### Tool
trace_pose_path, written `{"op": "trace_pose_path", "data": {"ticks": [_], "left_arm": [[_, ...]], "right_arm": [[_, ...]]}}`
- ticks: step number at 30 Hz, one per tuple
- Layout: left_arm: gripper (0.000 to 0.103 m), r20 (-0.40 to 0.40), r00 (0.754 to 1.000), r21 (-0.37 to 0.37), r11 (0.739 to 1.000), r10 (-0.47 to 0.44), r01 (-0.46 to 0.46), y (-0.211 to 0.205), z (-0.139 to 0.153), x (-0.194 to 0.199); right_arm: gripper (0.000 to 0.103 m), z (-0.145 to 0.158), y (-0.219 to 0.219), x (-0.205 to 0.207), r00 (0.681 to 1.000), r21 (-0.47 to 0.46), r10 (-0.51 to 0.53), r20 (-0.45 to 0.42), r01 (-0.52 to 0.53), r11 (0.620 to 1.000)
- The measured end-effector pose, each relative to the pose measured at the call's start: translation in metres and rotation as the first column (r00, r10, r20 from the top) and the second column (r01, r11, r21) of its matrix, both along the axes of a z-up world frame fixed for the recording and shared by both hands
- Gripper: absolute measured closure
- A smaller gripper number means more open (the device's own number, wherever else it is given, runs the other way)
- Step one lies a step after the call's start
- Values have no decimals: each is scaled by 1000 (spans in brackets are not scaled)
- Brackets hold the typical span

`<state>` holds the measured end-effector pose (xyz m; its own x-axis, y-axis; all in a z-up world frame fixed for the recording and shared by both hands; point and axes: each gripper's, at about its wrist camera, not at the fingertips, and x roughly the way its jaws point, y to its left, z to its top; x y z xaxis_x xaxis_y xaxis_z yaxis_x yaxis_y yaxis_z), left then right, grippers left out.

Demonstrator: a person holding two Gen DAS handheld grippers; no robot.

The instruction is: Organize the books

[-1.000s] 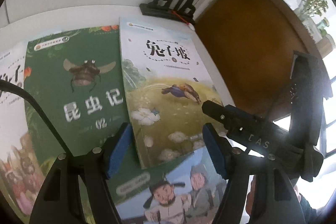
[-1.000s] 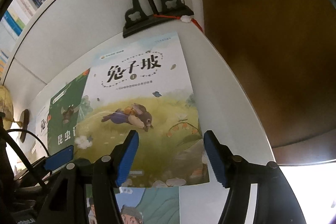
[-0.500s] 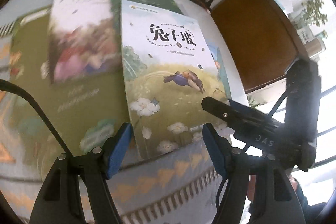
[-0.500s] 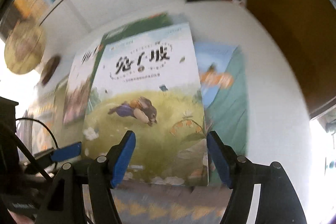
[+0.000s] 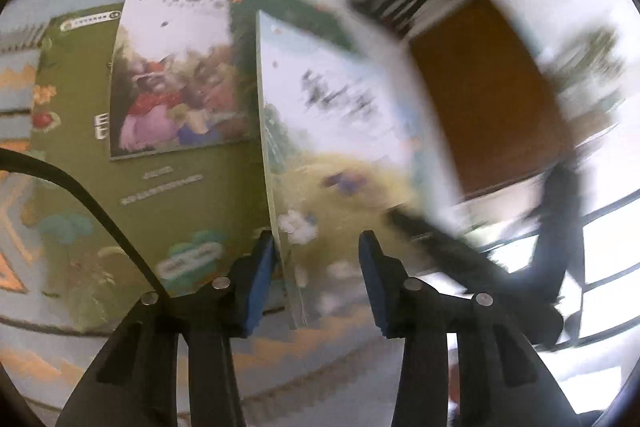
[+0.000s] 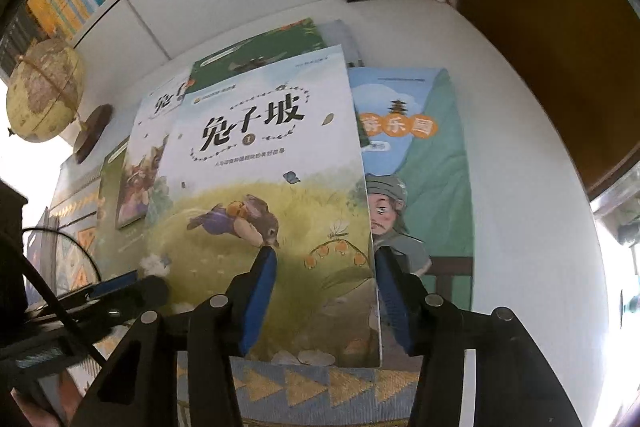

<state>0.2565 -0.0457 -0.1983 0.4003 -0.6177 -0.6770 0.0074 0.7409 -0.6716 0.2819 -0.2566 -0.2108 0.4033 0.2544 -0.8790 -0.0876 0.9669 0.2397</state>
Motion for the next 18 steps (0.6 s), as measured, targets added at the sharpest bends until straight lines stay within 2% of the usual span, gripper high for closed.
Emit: {"op": "trace_pose_path", "data": {"ticks": [2, 3, 4, 6, 8, 9, 10, 12, 14, 16, 18], "left_arm": [[66, 24, 1000, -131, 991, 10, -6, 6, 9, -1], [66, 28, 1000, -154, 988, 0, 4, 3, 12, 0], [66, 31, 999, -143, 990, -14, 18, -3, 14, 1], [68, 32, 999, -20, 999, -39, 39, -19, 10, 5], [71, 14, 1000, 5, 1000, -18, 18, -22, 1, 9], [77, -1, 1000, 0, 1000, 4, -4, -20, -3, 10], [88, -15, 999, -15, 999, 29, -30, -17, -8, 13], [92, -40, 997, -101, 992, 66, -70, -8, -13, 18], [92, -62, 995, -195, 977, 75, -86, -2, -16, 20], [92, -92, 994, -297, 951, 64, -89, 3, -19, 23], [92, -118, 992, -362, 928, 55, -94, 6, -23, 21]], "right_arm": [[53, 0, -6, 0, 1000, 54, -13, -8, 14, 998], [53, -1, -7, 0, 1000, 88, -15, -14, 16, 996], [53, -2, -8, 1, 1000, 137, -12, -25, 16, 990], [53, -3, -5, 1, 999, 185, -7, -38, 13, 983], [53, -4, 0, 0, 999, 189, -6, -38, 13, 982], [53, -4, 1, 0, 999, 186, -7, -37, 14, 982], [53, -4, 1, -1, 999, 194, -5, -42, 13, 981], [51, -6, -4, -2, 998, 232, -14, -65, 29, 972], [41, -8, -13, -3, 993, 319, -26, -115, 62, 946], [35, -14, -25, -1, 986, 415, -45, -164, 110, 903], [32, -22, -36, 3, 976, 523, -67, -209, 170, 835]]}}
